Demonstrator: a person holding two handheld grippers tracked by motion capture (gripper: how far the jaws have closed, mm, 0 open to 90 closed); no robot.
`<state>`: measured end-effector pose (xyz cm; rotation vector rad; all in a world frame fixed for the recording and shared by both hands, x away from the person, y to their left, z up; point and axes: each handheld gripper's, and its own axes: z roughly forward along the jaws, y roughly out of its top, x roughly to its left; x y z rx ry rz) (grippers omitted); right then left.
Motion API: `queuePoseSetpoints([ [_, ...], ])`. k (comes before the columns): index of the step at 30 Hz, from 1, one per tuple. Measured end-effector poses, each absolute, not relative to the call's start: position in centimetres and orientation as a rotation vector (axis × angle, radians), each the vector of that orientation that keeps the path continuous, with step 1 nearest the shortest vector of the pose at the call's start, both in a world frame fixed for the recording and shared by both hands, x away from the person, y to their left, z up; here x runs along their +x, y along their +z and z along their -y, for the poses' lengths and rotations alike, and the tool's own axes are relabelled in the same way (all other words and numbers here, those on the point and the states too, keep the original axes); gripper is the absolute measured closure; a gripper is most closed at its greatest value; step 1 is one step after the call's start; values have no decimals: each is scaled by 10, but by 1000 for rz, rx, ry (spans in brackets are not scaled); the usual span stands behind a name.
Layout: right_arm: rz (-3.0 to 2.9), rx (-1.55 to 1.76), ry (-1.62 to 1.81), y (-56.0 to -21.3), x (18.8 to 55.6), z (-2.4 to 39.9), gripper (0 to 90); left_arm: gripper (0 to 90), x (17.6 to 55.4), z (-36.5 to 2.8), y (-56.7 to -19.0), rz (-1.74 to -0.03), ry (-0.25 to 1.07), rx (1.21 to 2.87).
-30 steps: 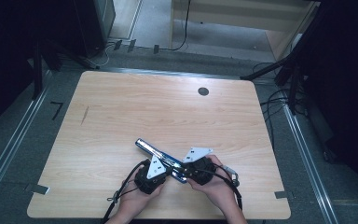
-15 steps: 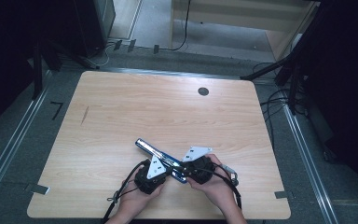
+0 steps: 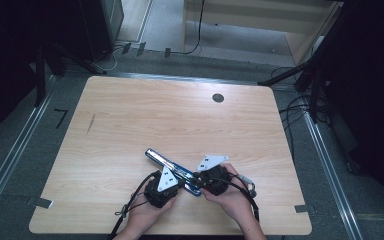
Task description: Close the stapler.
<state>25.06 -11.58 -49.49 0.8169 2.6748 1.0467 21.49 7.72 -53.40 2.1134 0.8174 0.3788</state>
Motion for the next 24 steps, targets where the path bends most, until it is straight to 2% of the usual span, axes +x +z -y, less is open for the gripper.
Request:
queuePoseSetpoints([
  [24,-2662,805,1058,-485,247,119,798,900,215,-77,-534,-819,376,2108],
])
